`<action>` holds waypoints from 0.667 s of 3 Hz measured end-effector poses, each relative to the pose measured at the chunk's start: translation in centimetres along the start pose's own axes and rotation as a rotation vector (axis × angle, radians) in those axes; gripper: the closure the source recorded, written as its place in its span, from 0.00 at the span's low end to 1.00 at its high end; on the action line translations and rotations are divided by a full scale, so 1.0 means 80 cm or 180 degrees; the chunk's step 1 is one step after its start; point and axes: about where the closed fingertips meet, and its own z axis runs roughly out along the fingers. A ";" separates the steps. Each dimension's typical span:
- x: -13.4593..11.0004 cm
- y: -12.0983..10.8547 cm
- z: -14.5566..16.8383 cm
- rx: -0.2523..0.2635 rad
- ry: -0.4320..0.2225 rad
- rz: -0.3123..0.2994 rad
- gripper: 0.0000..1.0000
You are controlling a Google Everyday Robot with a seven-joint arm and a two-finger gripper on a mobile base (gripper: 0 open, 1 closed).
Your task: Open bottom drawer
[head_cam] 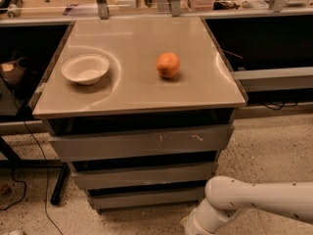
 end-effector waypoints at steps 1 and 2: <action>-0.016 -0.057 0.027 0.0104 -0.0180 -0.0065 0.00; -0.038 -0.173 0.059 0.0289 -0.0361 -0.0124 0.00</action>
Offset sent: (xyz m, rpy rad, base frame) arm 0.1294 0.0190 -0.1004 0.0920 -0.1724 -0.0794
